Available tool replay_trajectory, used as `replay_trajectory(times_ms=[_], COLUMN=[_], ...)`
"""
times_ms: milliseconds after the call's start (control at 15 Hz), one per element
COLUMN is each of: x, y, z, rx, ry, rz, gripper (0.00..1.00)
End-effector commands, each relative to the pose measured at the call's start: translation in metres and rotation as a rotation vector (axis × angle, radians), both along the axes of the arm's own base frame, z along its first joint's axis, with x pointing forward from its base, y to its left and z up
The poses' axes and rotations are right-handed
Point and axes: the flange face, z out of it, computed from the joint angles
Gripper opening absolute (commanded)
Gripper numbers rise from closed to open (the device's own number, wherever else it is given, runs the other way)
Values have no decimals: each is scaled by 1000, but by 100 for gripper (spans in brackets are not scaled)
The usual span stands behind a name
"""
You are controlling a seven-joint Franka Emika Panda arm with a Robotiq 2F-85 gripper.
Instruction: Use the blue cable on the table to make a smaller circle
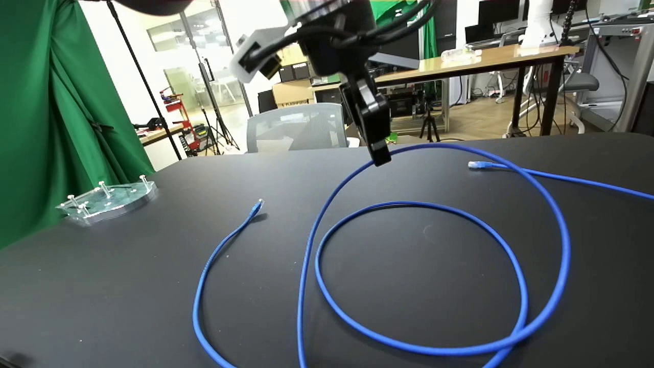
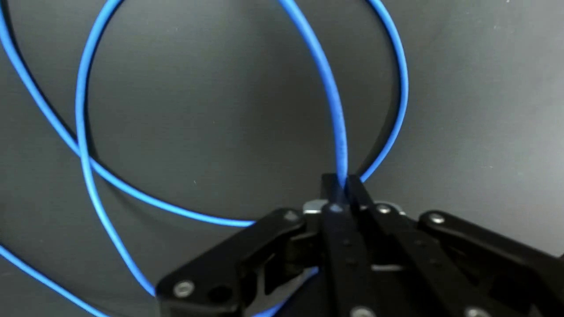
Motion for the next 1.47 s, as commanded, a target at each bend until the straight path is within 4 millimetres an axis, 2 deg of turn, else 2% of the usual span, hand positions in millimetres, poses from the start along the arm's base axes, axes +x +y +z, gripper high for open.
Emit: replay_trajectory(times_ms=[0, 267, 333, 400, 600, 733, 1067, 1200, 1400], x=[1, -1, -1, -2, -4, -2, 10, 13, 11], y=[8, 17, 20, 24, 45, 69, 151, 188, 227], z=[-25, -45, -48, -49, -46, -41, -36, -37, -42], rx=[53, 109, 124, 140, 151, 160, 167, 184, 223], ry=[20, 35, 43, 44, 71, 96, 160, 169, 212], rz=[-185, -287, -292, -289, -177, -47, 266, 387, 563], gripper=[2, 2, 21, 33, 53, 67, 99, 100, 100])
